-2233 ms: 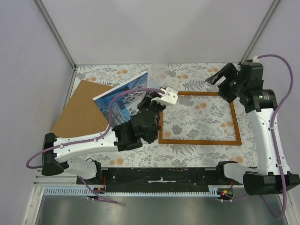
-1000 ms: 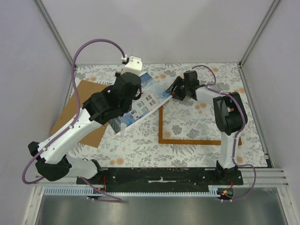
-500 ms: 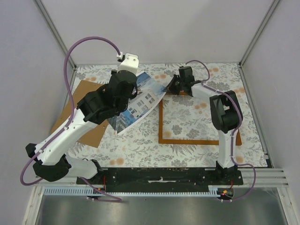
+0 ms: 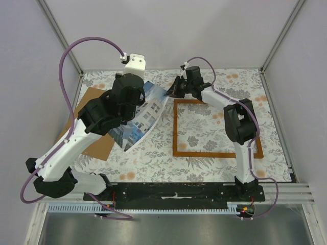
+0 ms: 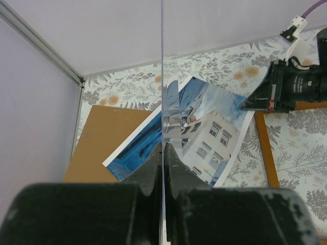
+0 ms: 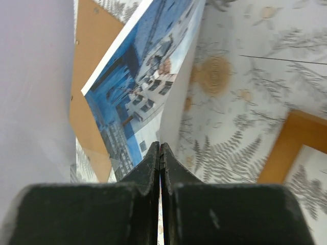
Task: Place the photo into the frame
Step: Adjust the photo at the center of the board.
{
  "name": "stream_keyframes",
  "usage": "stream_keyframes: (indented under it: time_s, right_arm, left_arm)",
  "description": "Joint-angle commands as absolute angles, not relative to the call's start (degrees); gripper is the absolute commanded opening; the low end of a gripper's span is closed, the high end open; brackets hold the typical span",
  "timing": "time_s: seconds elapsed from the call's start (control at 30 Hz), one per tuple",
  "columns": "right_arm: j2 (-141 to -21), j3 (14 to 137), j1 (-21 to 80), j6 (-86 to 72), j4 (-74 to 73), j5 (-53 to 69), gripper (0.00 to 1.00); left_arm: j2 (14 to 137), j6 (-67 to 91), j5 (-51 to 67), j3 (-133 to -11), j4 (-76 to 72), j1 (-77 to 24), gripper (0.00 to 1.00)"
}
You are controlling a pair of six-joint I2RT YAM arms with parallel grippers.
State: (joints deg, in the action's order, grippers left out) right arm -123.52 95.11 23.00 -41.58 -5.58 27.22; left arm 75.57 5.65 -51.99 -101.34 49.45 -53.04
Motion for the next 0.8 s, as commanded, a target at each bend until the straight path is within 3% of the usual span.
stream_keyframes:
  time_s: [0.0,0.13,0.27,0.47,0.6,0.77]
  right_arm:
    - [-126.5,102.7,24.7,-39.5,-5.9,30.7,0.00]
    - [-133.4,111.9,25.1,-40.4,-8.3,30.7,0.00]
    - [-139.6,119.8,25.8,-41.9,-9.5,30.3,0.07]
    - [-144.0,125.5,25.9,-40.2,-11.9,26.2,0.55]
    - [-142.9,130.1,25.4,-35.1,-21.2,17.8,0.75]
    - [-134.7,127.8,24.0,-32.2,-31.3,4.3,0.87]
  left_arm:
    - [74.1,4.2,-55.2,-105.3,47.9,-52.7,0.02]
    - [74.4,4.1,-55.5,-106.3,47.9,-52.7,0.02]
    - [74.5,4.6,-55.5,-105.7,47.9,-52.7,0.02]
    - [74.4,4.9,-55.4,-104.7,47.8,-52.7,0.02]
    - [74.4,5.4,-55.2,-103.5,47.6,-52.6,0.02]
    - [73.9,5.7,-54.8,-102.0,46.6,-52.7,0.02]
